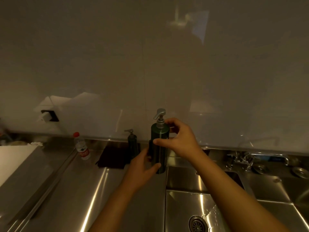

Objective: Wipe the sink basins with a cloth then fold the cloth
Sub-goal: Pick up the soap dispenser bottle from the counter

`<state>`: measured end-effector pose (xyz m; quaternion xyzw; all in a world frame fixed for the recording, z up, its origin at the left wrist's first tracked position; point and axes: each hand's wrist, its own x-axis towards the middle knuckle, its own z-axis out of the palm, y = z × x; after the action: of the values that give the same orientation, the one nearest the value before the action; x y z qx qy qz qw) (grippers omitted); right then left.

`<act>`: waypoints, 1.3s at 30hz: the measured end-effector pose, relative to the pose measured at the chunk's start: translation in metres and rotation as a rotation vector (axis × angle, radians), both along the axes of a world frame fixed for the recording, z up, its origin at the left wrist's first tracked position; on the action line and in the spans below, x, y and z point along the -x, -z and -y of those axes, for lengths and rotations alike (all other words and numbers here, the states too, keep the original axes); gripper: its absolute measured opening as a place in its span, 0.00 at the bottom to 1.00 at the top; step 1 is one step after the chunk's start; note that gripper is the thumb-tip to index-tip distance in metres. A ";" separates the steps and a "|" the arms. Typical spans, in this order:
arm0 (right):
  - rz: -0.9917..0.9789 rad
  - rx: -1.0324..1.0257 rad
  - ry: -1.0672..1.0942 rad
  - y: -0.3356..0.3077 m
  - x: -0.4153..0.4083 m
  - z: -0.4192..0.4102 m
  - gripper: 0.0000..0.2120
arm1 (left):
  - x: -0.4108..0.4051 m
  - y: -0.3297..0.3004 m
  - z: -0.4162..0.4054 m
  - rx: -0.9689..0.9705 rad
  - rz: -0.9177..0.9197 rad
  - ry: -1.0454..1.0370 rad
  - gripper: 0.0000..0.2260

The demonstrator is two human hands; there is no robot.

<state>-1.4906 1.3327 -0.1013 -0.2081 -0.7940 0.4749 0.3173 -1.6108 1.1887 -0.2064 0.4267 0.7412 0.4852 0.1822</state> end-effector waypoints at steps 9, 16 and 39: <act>0.085 0.022 -0.029 0.036 0.034 -0.008 0.30 | 0.039 0.038 -0.006 0.034 0.044 0.022 0.28; 0.160 0.057 0.052 0.080 0.087 -0.016 0.30 | 0.093 0.078 -0.022 0.096 0.062 0.042 0.27; 0.202 0.151 0.373 0.222 0.208 -0.063 0.31 | 0.227 0.133 -0.032 0.274 -0.429 0.086 0.27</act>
<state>-1.6986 1.3955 -0.3236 -0.4211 -0.7317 0.4428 0.3019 -1.8378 1.2202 -0.3398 0.5224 0.8028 0.2703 0.0977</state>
